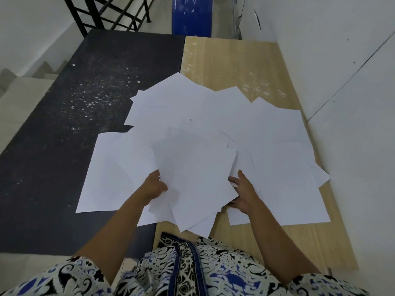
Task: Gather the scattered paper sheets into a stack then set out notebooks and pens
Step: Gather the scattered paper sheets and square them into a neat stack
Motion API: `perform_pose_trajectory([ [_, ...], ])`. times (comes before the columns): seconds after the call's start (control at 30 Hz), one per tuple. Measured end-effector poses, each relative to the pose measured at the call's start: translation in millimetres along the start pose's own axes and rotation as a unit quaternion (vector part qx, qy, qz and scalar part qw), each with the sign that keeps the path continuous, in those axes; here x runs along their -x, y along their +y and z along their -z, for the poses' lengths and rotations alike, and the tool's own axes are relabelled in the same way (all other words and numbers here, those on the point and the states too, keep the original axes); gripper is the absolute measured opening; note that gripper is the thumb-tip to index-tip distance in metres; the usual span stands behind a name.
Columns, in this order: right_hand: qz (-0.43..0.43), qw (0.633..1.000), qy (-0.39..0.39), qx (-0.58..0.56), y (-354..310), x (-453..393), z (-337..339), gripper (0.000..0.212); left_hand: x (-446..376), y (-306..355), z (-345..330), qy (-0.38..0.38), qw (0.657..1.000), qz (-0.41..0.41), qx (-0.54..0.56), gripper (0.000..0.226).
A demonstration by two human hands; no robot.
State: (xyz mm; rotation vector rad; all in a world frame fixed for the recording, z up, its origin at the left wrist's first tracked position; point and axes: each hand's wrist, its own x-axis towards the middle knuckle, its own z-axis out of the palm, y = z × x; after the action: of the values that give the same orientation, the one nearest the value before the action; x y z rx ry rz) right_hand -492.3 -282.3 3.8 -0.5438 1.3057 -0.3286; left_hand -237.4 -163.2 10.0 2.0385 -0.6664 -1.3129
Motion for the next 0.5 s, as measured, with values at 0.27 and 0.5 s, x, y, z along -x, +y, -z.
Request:
perform_pose_trajectory([
  [0.27,0.043,0.990,0.024,0.129,13,-5,-1,0.030,-5,5,-16,0.033,0.998,0.004,0.059,0.041],
  [0.5,0.129,0.981,0.026,0.141,8,-3,-2,0.012,1,15,-11,0.044,0.992,-0.097,0.068,0.037],
])
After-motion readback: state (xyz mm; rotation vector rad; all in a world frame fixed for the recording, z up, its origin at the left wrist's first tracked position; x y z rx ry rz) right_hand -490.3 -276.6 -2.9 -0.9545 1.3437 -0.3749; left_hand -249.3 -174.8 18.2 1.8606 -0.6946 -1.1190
